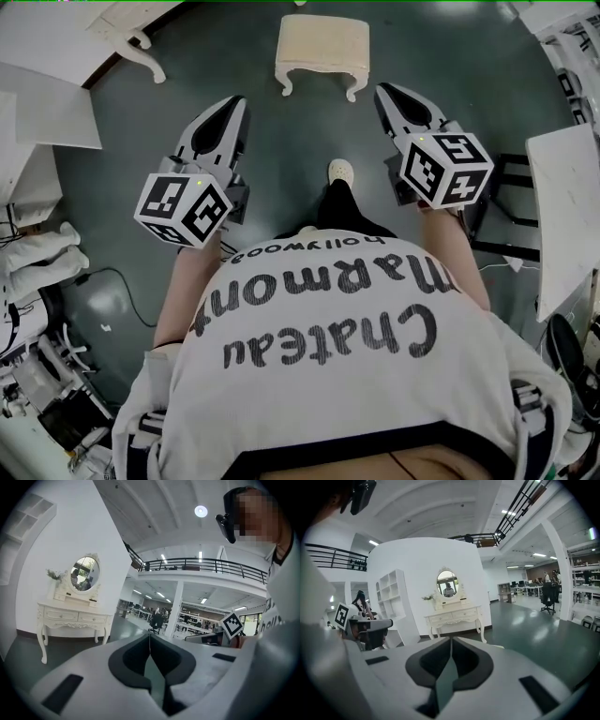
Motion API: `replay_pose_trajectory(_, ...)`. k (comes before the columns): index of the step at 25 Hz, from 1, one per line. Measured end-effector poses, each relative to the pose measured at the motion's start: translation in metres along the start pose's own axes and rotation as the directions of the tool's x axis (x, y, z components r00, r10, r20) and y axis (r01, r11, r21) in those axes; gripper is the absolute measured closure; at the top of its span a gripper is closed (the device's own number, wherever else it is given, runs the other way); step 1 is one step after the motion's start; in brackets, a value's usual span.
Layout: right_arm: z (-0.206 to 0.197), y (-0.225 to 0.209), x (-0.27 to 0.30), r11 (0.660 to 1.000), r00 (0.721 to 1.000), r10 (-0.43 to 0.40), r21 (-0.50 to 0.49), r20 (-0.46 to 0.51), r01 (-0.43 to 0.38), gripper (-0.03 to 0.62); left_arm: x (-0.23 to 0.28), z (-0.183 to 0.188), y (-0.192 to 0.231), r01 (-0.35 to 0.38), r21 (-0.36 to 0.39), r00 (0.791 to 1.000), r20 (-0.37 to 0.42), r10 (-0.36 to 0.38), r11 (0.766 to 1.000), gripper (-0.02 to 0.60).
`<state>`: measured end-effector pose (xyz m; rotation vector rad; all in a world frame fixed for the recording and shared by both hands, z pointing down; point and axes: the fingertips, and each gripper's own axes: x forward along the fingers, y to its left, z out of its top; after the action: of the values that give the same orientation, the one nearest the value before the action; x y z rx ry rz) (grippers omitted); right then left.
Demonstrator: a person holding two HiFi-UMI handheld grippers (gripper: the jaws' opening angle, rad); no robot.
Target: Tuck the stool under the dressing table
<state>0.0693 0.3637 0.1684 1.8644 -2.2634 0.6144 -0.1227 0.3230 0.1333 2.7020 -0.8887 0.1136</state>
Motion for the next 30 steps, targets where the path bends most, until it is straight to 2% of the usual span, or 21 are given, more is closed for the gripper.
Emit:
replay_pose_trajectory(6,0.034,-0.059,0.058,0.999,1.0,0.027,0.035,-0.004,-0.027,0.565,0.072,0.021,0.022,-0.034,-0.006,0.999,-0.003,0.034,0.999,0.56)
replay_pose_trajectory(14,0.082,-0.138,0.131,0.997,0.997,0.081,0.0,-0.008,-0.081,0.565,0.18,0.051,0.05,-0.069,-0.003,0.997,0.042,0.069,0.998,0.558)
replay_pose_trajectory(19,0.082,-0.167,0.17,0.991,0.991,0.124,0.055,-0.048,-0.122,0.565,0.229,0.045,0.065,-0.078,-0.03,0.996,0.027,0.079,0.996,0.56)
replay_pose_trajectory(22,0.069,-0.174,0.185,0.989,0.986,0.136,0.077,-0.095,-0.128,0.565,0.244,0.03,0.074,-0.086,-0.059,0.996,-0.021,0.085,0.995,0.559)
replay_pose_trajectory(26,0.062,-0.191,0.207,0.989,0.983,0.128,0.093,-0.133,-0.116,0.565,0.267,0.023,0.094,-0.096,-0.092,0.994,-0.057,0.091,0.991,0.56)
replay_pose_trajectory(30,0.069,-0.208,0.236,0.989,0.986,0.102,0.12,-0.135,-0.086,0.565,0.3,0.028,0.117,-0.062,-0.093,0.996,-0.064,0.056,0.994,0.56)
